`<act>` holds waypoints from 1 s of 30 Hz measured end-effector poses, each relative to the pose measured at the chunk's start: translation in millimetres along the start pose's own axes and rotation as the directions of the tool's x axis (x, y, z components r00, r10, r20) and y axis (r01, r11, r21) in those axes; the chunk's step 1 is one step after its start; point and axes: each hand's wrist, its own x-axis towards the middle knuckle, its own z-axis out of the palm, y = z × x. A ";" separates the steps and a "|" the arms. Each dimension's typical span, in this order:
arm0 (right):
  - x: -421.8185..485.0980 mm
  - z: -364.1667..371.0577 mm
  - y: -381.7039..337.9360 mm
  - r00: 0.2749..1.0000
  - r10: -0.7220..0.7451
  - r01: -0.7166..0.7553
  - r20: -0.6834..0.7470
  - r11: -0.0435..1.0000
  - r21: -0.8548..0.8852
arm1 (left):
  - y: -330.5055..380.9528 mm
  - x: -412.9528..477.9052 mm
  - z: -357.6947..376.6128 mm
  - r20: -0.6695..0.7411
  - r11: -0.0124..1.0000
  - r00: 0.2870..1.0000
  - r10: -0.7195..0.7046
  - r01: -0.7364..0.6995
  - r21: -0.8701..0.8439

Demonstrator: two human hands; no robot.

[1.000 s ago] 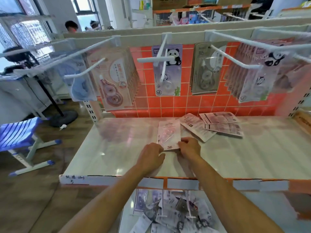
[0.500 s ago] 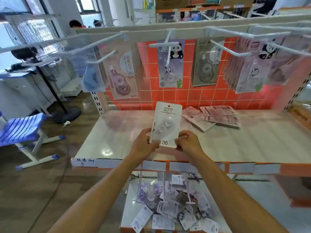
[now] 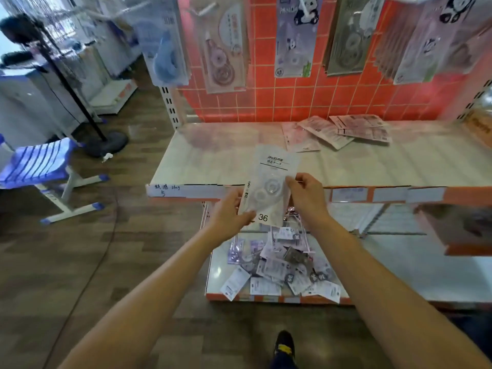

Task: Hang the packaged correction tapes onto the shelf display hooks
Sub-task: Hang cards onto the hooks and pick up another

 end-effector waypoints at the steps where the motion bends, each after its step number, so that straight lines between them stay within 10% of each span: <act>1: -8.1 -0.3 3.5 1.000 -0.007 0.007 -0.012 1.000 -0.008 | -6.1 -5.8 1.6 0.008 1.000 1.000 -0.003 0.003 0.020; 17: -42.2 -1.2 132.4 0.996 0.066 -0.065 -0.068 0.998 0.003 | -128.1 -28.6 68.8 0.258 0.966 0.964 -0.067 -0.003 0.260; 30: 18.7 45.1 341.7 0.997 -0.068 0.064 -0.047 0.995 -0.080 | -329.3 38.1 161.9 0.309 0.992 0.949 -0.058 0.019 0.128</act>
